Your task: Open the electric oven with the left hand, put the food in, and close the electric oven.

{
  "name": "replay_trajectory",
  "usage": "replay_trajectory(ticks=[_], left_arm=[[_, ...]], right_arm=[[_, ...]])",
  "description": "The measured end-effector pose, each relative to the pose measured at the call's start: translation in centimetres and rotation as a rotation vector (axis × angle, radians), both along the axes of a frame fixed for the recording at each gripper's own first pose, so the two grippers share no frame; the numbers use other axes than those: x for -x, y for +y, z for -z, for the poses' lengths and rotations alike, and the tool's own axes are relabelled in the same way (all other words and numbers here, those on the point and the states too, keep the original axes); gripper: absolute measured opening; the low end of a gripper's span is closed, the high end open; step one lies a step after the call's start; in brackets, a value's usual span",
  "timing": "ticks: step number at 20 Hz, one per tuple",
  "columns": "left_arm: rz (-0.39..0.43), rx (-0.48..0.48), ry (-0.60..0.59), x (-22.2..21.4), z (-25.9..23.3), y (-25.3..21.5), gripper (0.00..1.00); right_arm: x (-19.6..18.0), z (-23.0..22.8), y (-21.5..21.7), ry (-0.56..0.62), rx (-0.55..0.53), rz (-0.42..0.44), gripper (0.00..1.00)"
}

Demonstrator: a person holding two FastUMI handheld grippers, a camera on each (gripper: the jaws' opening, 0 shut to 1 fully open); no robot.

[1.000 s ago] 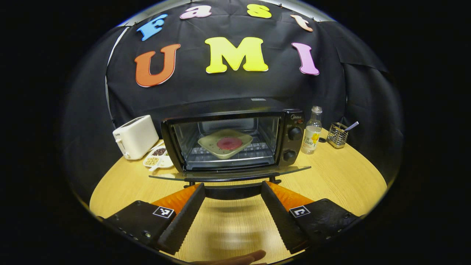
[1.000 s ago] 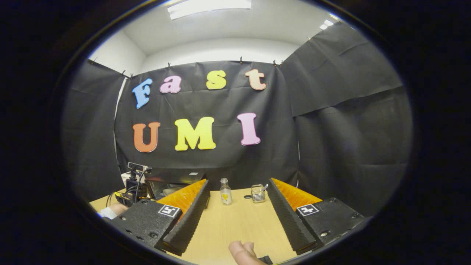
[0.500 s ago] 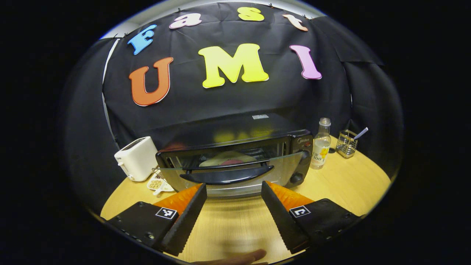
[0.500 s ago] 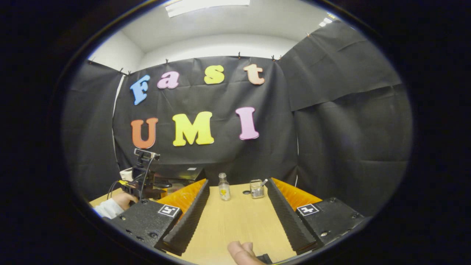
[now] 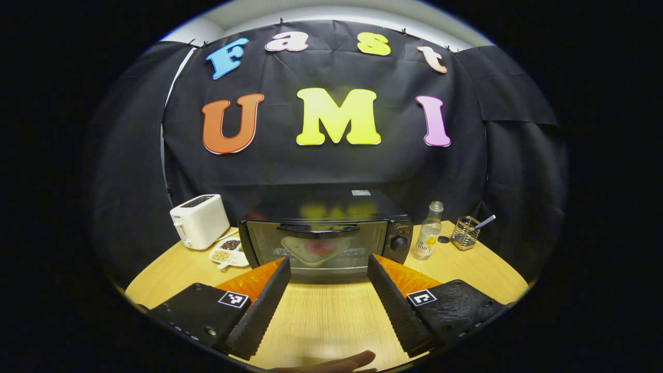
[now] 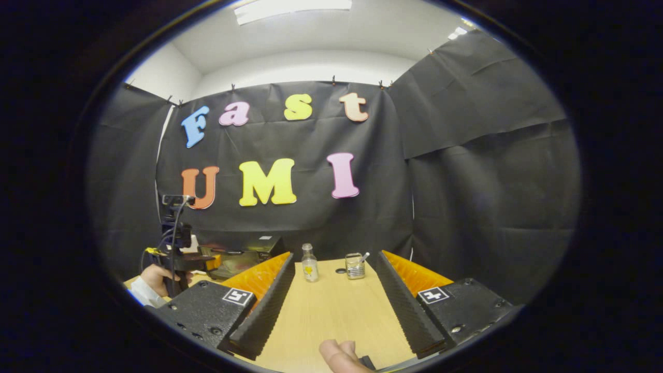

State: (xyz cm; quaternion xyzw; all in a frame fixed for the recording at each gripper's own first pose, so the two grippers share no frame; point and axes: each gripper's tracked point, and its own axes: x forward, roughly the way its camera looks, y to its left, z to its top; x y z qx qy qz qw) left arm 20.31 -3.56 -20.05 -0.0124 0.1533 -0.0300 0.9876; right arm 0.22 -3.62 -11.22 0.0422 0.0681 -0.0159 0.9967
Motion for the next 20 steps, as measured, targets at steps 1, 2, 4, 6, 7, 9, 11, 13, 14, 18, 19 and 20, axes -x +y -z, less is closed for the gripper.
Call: replay_trajectory(ticks=[1,2,4,6,7,9,11,13,14,18,19,20], left_arm=[[-0.006,-0.001,-0.021,1.0,-1.0,0.2,0.95],[-0.013,-0.003,-0.040,2.2,-2.1,0.4,0.95],[-0.027,-0.017,-0.076,4.9,-4.2,1.0,0.95],[-0.051,-0.026,-0.106,7.6,-5.9,1.6,0.95],[-0.055,-0.030,-0.116,9.0,-6.6,1.7,0.95],[-0.064,-0.027,-0.142,11.6,-8.1,2.0,0.95],[-0.076,-0.006,-0.167,14.2,-9.0,2.3,0.95],[-0.080,0.015,-0.183,16.6,-9.5,2.2,0.95],[-0.080,0.009,-0.194,17.6,-10.0,2.3,0.95],[-0.096,-0.038,-0.260,19.9,-12.1,2.9,0.95],[-0.087,-0.043,-0.249,20.3,-11.8,2.6,0.96],[-0.085,-0.043,-0.242,20.6,-11.9,2.4,0.96]], right_arm=[[0.0,-0.1,0.0,-0.002,-0.005,0.004,0.95],[0.0,0.0,0.1,0.001,-0.008,0.005,0.95],[-0.2,0.2,0.3,0.006,-0.019,0.006,0.95],[-0.6,0.4,-0.1,0.013,-0.033,0.032,0.95],[-0.8,0.4,-0.1,0.013,-0.035,0.040,0.96],[-1.0,0.5,-0.2,0.013,-0.041,0.045,0.96],[-0.9,0.6,-0.1,0.006,-0.049,0.038,0.96],[-1.3,0.7,-0.8,0.004,-0.053,0.056,0.96],[-1.5,0.8,-0.9,0.005,-0.051,0.061,0.95],[-1.6,1.3,0.7,0.044,-0.036,0.014,0.96],[-1.6,1.0,0.8,0.041,-0.034,0.004,0.96],[-1.5,0.7,0.9,0.036,-0.023,0.000,0.96]])
